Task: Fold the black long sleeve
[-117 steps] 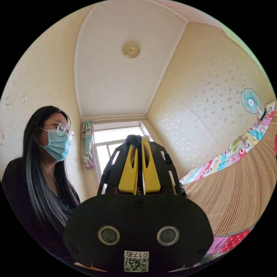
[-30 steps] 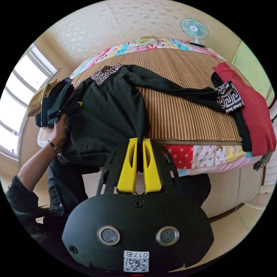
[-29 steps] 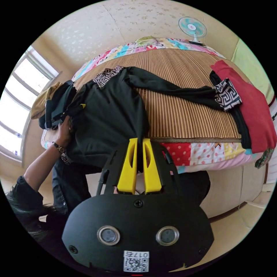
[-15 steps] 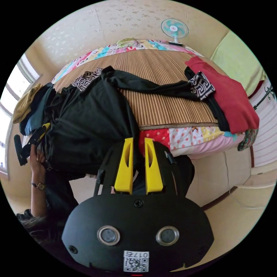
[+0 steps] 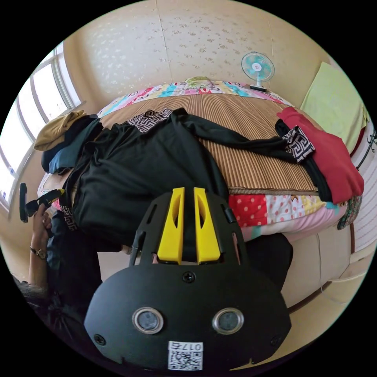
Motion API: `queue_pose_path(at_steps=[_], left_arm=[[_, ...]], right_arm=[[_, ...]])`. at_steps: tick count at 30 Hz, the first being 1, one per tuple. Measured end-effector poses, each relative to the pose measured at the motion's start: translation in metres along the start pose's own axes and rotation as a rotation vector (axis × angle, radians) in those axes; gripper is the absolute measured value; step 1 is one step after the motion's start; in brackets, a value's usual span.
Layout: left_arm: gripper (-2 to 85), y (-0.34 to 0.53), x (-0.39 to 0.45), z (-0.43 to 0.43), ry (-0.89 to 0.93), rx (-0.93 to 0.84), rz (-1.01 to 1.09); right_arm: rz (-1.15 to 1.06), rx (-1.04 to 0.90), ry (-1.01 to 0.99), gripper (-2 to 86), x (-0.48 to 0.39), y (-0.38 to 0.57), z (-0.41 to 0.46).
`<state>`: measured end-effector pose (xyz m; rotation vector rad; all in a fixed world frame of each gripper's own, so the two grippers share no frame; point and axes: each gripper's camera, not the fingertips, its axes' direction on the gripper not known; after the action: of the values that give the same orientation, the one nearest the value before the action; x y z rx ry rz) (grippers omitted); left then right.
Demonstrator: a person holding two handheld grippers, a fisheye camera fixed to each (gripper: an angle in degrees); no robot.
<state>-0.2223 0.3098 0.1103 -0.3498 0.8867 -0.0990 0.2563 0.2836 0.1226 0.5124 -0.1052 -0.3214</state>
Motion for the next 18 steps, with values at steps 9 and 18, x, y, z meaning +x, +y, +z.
queue_pose_path(at_steps=[9,18], left_arm=[[3.1,-0.105,-0.108,-0.194,-0.123,0.251,-0.115],[11.2,-0.016,-0.222,-0.219,0.210,0.210,-0.364]], right_arm=[[0.060,0.004,-0.126,2.7,0.038,0.011,-0.016],[0.066,0.022,-0.130,2.6,0.052,0.018,-0.031]])
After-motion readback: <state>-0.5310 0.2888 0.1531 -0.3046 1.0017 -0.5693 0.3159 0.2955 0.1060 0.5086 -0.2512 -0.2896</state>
